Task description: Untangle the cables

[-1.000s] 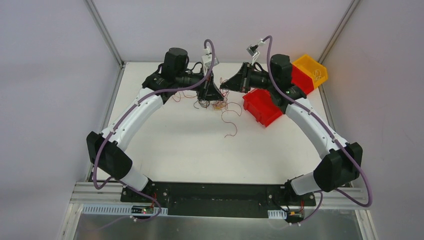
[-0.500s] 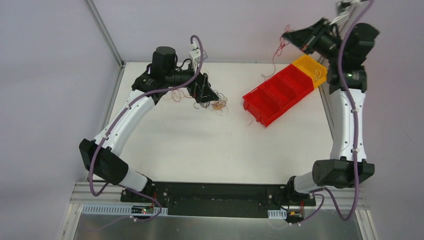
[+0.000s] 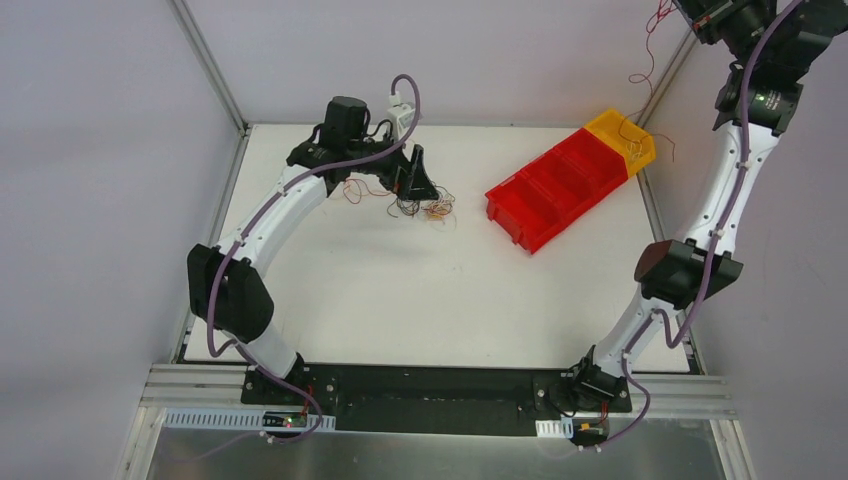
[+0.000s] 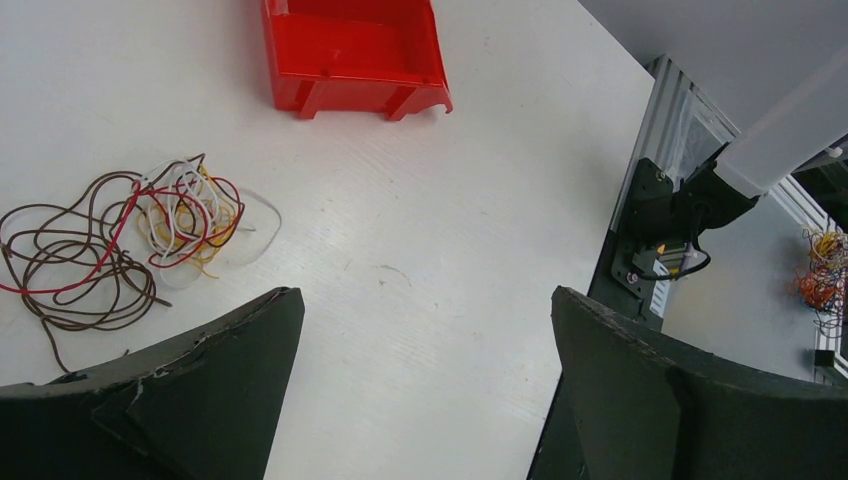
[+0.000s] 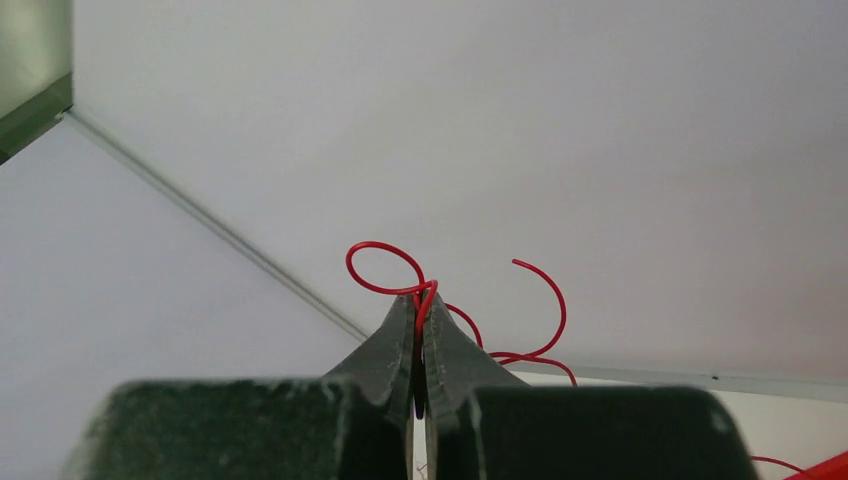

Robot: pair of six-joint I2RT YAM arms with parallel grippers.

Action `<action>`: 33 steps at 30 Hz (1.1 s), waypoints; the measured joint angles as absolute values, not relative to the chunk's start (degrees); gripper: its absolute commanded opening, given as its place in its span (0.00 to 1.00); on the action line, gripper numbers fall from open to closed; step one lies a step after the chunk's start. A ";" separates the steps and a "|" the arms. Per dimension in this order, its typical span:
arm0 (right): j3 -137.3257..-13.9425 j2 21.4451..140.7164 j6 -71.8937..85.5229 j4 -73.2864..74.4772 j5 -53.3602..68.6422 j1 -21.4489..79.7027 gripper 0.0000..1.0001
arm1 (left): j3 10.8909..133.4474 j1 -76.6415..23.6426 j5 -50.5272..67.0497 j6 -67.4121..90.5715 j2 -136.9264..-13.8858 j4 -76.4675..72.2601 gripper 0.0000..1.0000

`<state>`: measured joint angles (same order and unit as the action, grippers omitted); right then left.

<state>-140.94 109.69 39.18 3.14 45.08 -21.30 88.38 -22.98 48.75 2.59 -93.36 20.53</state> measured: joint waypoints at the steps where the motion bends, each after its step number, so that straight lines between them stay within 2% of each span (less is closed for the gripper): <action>1: -141.47 111.48 39.16 3.27 44.56 -21.65 0.00 | 88.47 -22.72 48.75 2.59 -93.54 20.58 0.99; 7: -141.49 117.95 37.54 3.75 41.47 -22.28 0.00 | 89.38 -20.23 48.90 3.27 -94.76 20.64 0.99; 23: -138.15 124.81 31.59 -1.96 37.74 -20.21 0.00 | 91.20 -15.99 50.00 5.15 -98.41 20.91 0.99; 33: -120.27 123.55 20.18 0.25 38.04 -19.46 0.00 | 91.48 -14.57 50.50 5.10 -99.44 21.54 0.99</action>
<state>-120.27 123.55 20.18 0.25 38.04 -19.46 91.48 -14.57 50.50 5.10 -99.44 21.54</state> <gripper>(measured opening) 0.015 0.991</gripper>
